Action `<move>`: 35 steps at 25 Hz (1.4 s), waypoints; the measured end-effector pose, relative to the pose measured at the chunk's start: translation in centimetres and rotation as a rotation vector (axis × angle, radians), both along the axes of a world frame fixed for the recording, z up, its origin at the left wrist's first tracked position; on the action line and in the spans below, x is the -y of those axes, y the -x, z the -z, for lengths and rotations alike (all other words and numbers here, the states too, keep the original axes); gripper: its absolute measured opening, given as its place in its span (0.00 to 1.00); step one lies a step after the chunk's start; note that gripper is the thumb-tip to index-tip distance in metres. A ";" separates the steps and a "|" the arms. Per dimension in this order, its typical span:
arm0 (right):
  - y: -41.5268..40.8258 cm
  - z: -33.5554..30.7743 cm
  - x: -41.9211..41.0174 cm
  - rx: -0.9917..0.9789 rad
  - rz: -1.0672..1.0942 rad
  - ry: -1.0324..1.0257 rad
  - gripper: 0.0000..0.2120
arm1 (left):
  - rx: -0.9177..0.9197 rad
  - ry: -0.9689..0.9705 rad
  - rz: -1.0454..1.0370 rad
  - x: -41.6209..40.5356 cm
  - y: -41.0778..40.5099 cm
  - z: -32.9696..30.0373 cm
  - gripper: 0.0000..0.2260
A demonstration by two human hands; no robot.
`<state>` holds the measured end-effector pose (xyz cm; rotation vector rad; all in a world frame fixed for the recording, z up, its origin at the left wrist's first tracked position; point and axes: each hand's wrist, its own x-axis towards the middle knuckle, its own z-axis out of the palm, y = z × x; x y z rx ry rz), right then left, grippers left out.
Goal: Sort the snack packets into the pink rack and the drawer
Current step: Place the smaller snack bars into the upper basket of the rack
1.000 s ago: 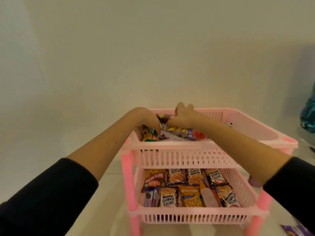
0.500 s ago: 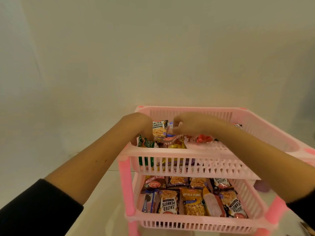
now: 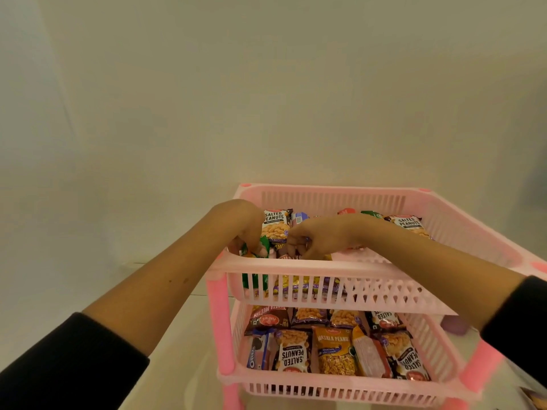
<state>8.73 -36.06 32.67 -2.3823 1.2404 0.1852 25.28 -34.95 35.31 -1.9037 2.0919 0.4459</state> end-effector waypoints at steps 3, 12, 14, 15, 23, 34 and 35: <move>0.4 0.3 0.1 0.087 -0.020 -0.007 0.08 | 0.010 -0.007 -0.016 0.0 0.1 -0.1 0.25; 2.0 -2.1 -3.8 0.540 0.180 0.384 0.08 | -0.238 0.703 0.086 -3.3 -0.5 -1.4 0.10; 2.7 -2.7 -6.1 0.728 0.243 0.526 0.08 | -0.397 0.928 0.157 -5.0 -0.2 -1.1 0.07; 3.1 -2.8 -7.4 0.807 0.266 0.600 0.07 | -0.513 1.013 0.199 -6.1 0.0 -0.7 0.06; 10.5 5.3 -19.3 0.980 0.520 0.873 0.05 | -0.992 1.179 0.534 -15.9 6.8 8.2 0.06; 32.8 24.0 -36.2 0.614 1.083 0.715 0.07 | -1.089 0.421 0.482 -29.0 27.1 27.5 0.10; 34.9 24.9 -37.6 0.581 1.120 0.725 0.06 | -1.045 0.334 0.459 -30.3 29.3 28.7 0.10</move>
